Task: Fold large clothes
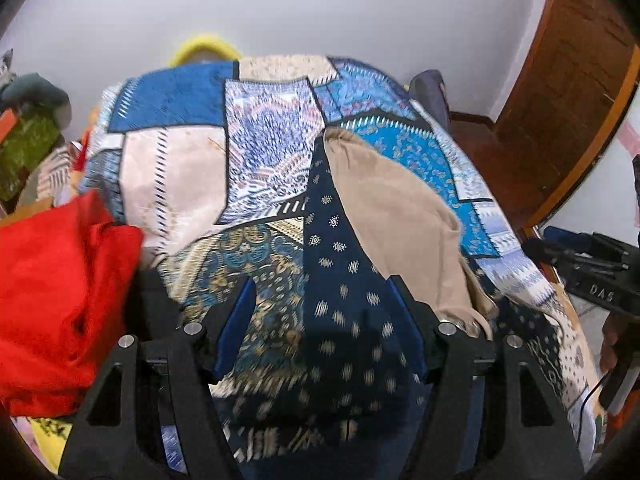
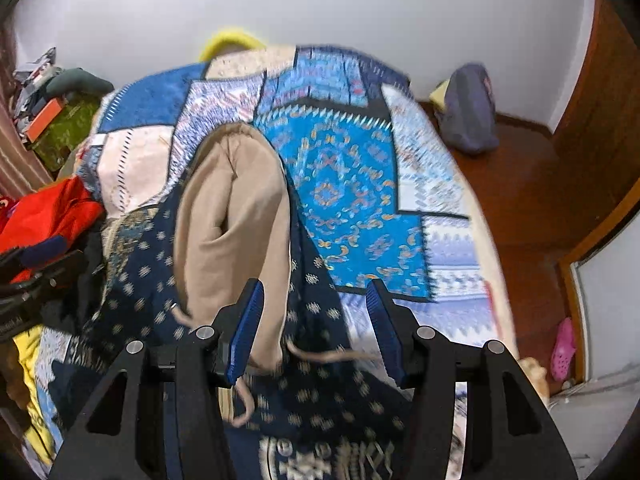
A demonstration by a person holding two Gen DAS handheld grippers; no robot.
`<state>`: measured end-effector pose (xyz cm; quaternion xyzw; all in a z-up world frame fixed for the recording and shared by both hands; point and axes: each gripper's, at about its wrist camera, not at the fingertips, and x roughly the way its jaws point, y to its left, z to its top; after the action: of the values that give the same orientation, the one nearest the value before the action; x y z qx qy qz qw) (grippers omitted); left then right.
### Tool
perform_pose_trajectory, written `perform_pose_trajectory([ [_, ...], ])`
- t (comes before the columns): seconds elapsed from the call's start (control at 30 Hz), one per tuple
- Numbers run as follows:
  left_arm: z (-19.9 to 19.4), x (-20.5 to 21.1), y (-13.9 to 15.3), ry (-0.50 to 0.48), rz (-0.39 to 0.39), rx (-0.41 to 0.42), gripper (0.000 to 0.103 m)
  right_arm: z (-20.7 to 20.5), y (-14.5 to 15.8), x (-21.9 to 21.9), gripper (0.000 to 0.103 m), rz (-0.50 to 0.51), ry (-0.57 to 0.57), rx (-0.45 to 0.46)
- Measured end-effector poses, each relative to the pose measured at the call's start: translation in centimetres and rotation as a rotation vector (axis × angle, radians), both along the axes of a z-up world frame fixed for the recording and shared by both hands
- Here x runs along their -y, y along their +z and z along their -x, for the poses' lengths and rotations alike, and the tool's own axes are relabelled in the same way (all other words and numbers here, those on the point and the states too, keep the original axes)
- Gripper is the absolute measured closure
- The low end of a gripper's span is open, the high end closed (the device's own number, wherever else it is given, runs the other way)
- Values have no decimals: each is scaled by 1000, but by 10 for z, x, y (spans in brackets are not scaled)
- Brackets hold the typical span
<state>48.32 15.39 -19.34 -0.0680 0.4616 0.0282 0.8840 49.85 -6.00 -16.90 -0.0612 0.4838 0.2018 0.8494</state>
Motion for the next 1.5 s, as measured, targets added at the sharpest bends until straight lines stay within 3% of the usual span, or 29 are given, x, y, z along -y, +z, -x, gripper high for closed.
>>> perform_pose_trajectory([
  [0.23, -48, -2, -50, 25, 56, -81, 38, -40, -50, -22, 54, 35, -32, -83],
  [0.37, -64, -7, -71, 51, 39, -109, 38, -57, -70, -28, 54, 65, -49, -107],
  [0.5, -68, -10, -83, 59, 82, -107, 38, -64, -80, -23, 54, 6, -63, -117],
  [0.53, -66, -11, -83, 61, 84, -97, 39, -63, -80, -22, 58, -5, -60, -114],
  [0.57, -65, -12, -83, 70, 78, -87, 52, -63, -81, -22, 63, -23, -52, -115],
  [0.6, -65, -13, -82, 83, 64, -83, 59, -61, -81, -20, 77, -57, -36, -129],
  [0.63, -63, -14, -81, 92, 57, -77, 72, -61, -82, -20, 88, -74, -32, -138],
  [0.67, -63, -15, -80, 88, 64, -77, 86, -58, -80, -19, 90, -73, -37, -134],
  [0.77, -60, -14, -76, 81, 65, -90, 99, -49, -73, -22, 94, -51, -17, -110],
  [0.9, -48, -14, -57, 54, 81, -65, 101, -38, -49, -15, 95, -82, 13, -86],
  [1.13, -13, 2, -4, -4, 55, -4, 101, 3, 15, -1, 95, -98, 84, 46],
  [1.33, 42, 20, 32, -72, 40, 33, 101, 48, 38, 14, 95, -100, 124, 84],
  [1.5, 84, 26, 37, -85, 67, 31, 101, 94, 43, 37, 95, -100, 147, 90],
])
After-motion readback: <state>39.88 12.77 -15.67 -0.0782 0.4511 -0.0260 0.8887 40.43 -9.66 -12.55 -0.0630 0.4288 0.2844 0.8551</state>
